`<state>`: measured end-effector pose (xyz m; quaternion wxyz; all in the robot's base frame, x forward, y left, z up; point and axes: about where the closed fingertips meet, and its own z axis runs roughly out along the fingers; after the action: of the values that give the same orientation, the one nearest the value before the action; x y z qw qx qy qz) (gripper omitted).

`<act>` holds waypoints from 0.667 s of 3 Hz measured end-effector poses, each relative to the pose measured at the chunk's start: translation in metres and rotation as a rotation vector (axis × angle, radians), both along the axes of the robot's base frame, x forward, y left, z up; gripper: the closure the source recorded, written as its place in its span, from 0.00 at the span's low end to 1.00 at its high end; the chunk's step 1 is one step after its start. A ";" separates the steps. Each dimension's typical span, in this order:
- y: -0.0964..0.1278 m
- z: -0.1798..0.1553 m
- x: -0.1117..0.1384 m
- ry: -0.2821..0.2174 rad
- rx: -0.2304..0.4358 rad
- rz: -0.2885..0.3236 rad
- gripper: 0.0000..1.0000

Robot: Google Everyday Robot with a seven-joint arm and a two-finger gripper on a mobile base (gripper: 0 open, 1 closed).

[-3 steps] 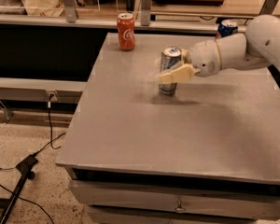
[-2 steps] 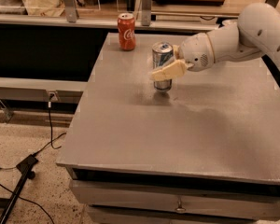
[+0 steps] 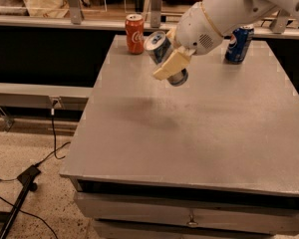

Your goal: Knock redbull can over

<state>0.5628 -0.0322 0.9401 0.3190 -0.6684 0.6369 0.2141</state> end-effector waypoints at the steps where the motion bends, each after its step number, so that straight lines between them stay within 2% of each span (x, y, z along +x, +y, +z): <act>1: -0.014 0.012 -0.002 -0.099 -0.212 -0.030 1.00; 2: -0.029 0.015 0.000 -0.150 -0.407 -0.047 1.00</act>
Offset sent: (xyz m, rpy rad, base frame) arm 0.0145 -0.0785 0.0251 -0.7643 -0.2544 -0.1043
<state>0.5625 -0.0609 0.9554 0.2289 -0.7180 0.6569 0.0231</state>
